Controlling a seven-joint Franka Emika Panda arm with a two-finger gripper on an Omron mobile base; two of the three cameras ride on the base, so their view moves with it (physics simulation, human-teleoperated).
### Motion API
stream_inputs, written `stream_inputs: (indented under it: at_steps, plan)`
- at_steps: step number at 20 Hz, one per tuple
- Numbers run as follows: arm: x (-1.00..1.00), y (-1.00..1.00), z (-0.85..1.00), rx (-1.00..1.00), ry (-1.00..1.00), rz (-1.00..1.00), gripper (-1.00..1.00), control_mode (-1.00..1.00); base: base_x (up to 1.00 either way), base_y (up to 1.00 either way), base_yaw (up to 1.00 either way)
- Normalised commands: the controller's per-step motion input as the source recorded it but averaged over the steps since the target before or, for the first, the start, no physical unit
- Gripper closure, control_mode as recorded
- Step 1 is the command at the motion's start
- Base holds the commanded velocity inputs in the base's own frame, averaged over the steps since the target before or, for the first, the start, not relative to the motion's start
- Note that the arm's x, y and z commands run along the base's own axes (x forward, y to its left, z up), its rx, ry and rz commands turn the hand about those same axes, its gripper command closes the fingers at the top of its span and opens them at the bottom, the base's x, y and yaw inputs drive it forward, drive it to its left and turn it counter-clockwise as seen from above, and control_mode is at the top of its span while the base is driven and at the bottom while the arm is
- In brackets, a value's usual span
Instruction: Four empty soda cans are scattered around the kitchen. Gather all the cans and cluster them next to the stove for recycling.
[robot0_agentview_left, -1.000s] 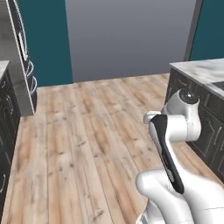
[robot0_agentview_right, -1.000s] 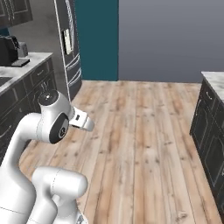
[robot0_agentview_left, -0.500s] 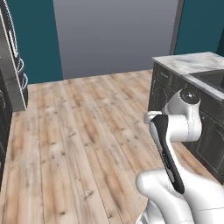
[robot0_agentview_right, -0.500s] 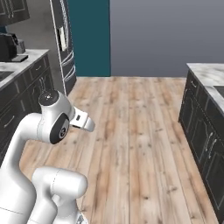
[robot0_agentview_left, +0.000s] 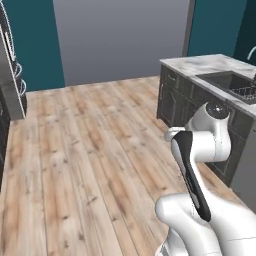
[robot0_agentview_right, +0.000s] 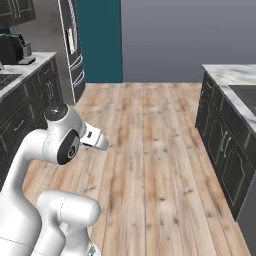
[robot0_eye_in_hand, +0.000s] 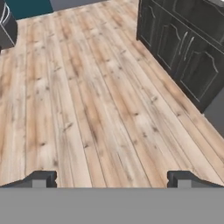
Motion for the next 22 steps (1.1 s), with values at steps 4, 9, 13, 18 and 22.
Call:
stream_inputs:
  at_steps: [4,9,13,18,22]
  plan:
    - [0.0,0.0,0.0,0.0,0.0,0.0,-1.0,1.0,-0.91,0.0,-0.03]
    - [0.0,0.0,0.0,0.0,0.0,0.0,-1.0,1.0,-0.92,-0.1,0.0]
    - [0.0,0.0,0.0,0.0,0.0,0.0,-1.0,1.0,-0.75,-0.4,0.0]
    - [0.0,0.0,0.0,0.0,0.0,0.0,-1.0,1.0,-0.43,-0.63,0.03]
    - [0.0,0.0,0.0,0.0,0.0,0.0,-1.0,1.0,-0.14,-0.76,0.06]
